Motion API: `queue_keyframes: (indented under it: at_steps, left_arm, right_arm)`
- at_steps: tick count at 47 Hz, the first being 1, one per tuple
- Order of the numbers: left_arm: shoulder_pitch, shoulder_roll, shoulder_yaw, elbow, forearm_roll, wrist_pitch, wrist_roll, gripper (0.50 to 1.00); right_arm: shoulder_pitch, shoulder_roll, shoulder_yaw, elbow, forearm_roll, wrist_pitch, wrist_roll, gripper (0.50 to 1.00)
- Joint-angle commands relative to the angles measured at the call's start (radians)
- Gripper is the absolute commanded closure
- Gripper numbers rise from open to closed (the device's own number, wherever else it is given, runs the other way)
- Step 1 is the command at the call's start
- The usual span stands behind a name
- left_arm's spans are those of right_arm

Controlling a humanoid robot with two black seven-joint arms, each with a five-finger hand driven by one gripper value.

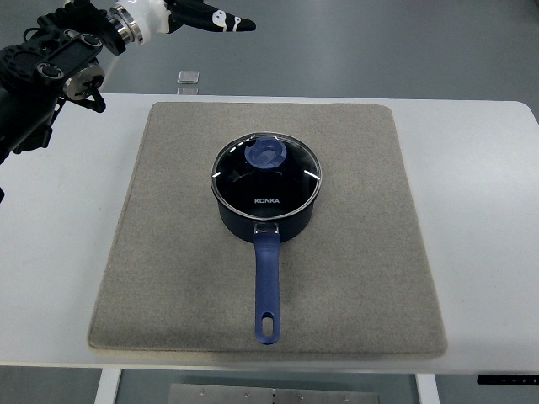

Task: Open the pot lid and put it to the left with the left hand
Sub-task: 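Swing the left hand over the pot and lower it toward the blue knob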

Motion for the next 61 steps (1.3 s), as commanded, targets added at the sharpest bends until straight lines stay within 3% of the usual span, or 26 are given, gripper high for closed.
queue_keyframes:
  at_steps: [1,6,16,25,39,61]
  left_arm:
    - [-0.018,-0.002,0.004,-0.004,0.079,-0.001,0.000,0.510]
    - [-0.032,-0.008,0.004,-0.006,0.184,-0.015,0.000,0.510]
    - [-0.109,-0.008,0.007,-0.045,0.405,-0.121,0.000,0.510]
    - [-0.172,0.000,0.016,-0.200,0.594,-0.122,0.000,0.510]
    - [-0.182,0.013,0.047,-0.260,0.754,-0.124,0.000,0.510]
    - [-0.231,0.145,0.059,-0.504,0.867,-0.119,0.000,0.510]
  right_arm:
    - [-0.001,0.000,0.000,0.000,0.000,0.000,0.001,0.585]
    - [-0.001,0.000,0.000,0.000,0.000,0.000,0.001,0.585]
    - [-0.001,0.000,0.000,0.000,0.000,0.000,0.001,0.585]
    - [-0.001,0.000,0.000,0.000,0.000,0.000,0.001,0.585]
    - [0.001,0.000,0.000,0.000,0.000,0.000,0.001,0.585]
    - [-0.001,0.000,-0.001,0.000,0.000,0.000,0.001,0.585]
